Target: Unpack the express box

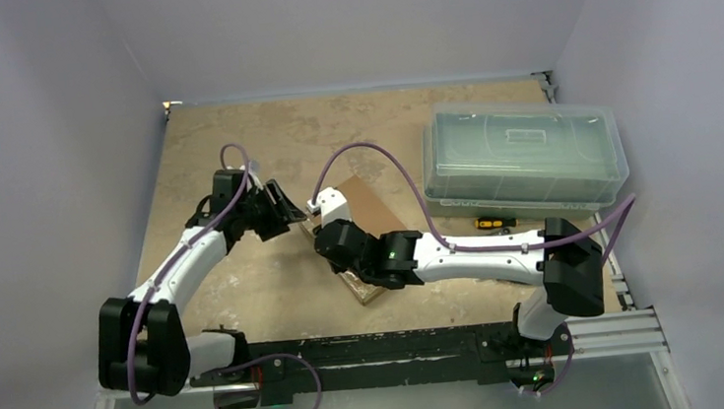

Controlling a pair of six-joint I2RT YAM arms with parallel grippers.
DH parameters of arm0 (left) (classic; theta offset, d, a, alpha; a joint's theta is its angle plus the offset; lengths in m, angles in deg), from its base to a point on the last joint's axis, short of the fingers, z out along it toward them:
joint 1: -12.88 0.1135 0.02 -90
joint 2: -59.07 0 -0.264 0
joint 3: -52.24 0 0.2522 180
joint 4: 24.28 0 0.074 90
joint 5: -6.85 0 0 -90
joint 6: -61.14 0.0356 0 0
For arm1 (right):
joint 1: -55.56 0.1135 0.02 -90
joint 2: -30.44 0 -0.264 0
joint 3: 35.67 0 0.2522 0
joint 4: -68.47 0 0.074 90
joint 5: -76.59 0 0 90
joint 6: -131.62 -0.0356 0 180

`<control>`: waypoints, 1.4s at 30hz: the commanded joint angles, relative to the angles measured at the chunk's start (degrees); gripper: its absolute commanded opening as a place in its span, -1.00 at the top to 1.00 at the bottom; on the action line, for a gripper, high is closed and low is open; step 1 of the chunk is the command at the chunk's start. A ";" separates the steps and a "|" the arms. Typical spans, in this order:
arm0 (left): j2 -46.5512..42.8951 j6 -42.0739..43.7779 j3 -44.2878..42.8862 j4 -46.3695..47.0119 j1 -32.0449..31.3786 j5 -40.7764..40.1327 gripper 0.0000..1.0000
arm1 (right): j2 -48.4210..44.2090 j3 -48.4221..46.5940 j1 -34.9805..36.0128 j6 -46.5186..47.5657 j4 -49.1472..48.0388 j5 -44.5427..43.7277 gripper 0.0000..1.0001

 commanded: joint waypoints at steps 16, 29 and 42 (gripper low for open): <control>9.20 -2.68 4.80 12.83 -4.06 -12.95 -0.07 | -4.45 -2.75 2.49 -2.59 9.42 -3.43 1.00; 13.00 -1.38 2.30 9.95 -5.58 -19.62 -0.18 | -5.66 -5.19 4.83 -8.12 19.43 -2.89 1.00; 15.26 -1.11 0.65 9.77 -5.58 -24.91 -0.17 | -8.15 -2.17 7.64 -12.28 24.15 -1.93 1.00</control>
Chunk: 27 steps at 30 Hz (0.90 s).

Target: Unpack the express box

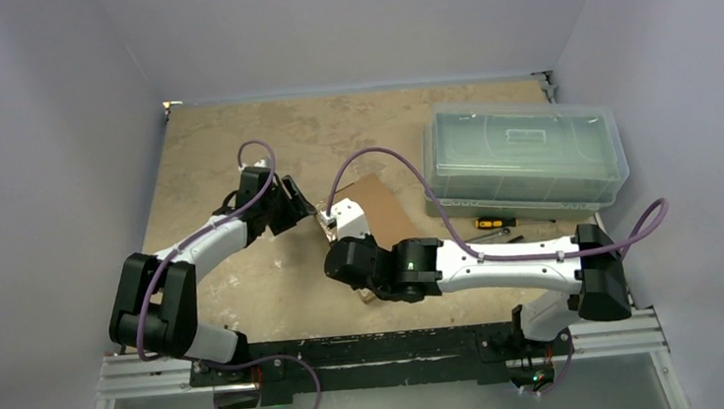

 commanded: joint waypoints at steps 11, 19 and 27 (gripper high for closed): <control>2.41 1.27 -0.83 -3.41 0.81 -12.37 -0.17 | -3.32 3.53 4.50 -7.40 5.96 2.22 1.00; 2.01 -0.02 -1.18 -3.56 0.89 -15.27 -0.17 | -4.23 5.01 8.86 -13.18 9.92 1.14 1.00; 2.16 -1.03 -1.27 -3.32 0.98 -16.46 -0.17 | -7.22 8.82 12.67 -17.43 10.08 -0.94 1.00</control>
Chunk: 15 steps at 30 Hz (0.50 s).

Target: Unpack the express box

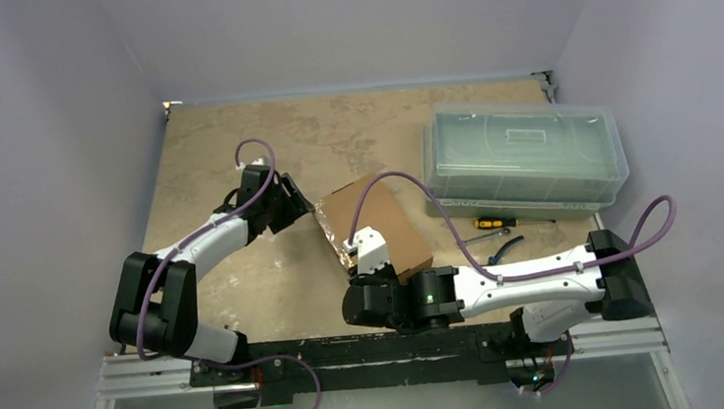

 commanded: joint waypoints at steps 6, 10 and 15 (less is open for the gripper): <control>1.55 0.94 0.19 -2.23 1.35 -12.57 -0.19 | -2.77 1.59 3.91 -6.50 4.95 -1.06 1.00; 0.37 3.10 0.57 -2.04 1.22 -11.24 -0.23 | -2.90 -0.45 3.91 -3.90 3.04 -5.27 1.00; -4.44 9.85 -0.89 -5.94 -2.63 -11.65 -0.25 | -3.32 -1.20 3.12 1.46 -1.05 -8.11 1.00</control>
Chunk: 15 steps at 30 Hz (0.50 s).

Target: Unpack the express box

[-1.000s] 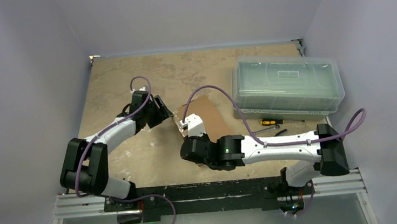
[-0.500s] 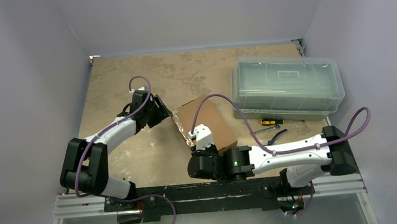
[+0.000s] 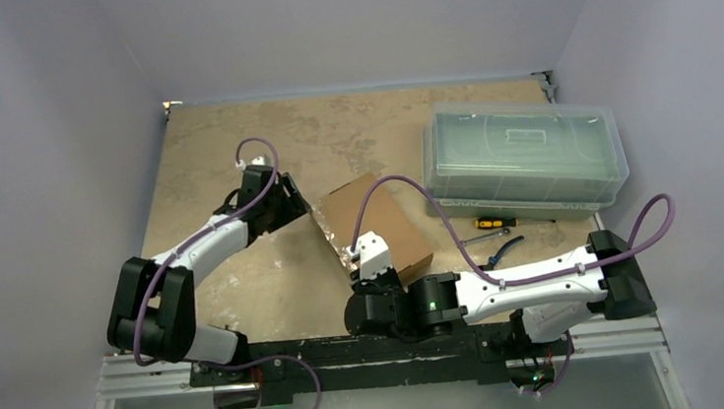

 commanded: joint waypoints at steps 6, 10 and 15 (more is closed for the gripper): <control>-14.67 12.09 -3.11 -14.02 -3.34 -7.01 -0.18 | -1.82 -1.66 0.02 5.58 -4.08 -0.83 1.00; -16.59 9.76 -1.87 -14.70 -4.34 -0.80 -0.17 | -0.91 -1.41 0.00 6.03 -5.04 -0.29 1.00; -15.65 3.71 3.80 -6.36 -9.57 6.09 -0.15 | -0.37 -2.42 -0.12 8.15 -6.20 -0.96 1.00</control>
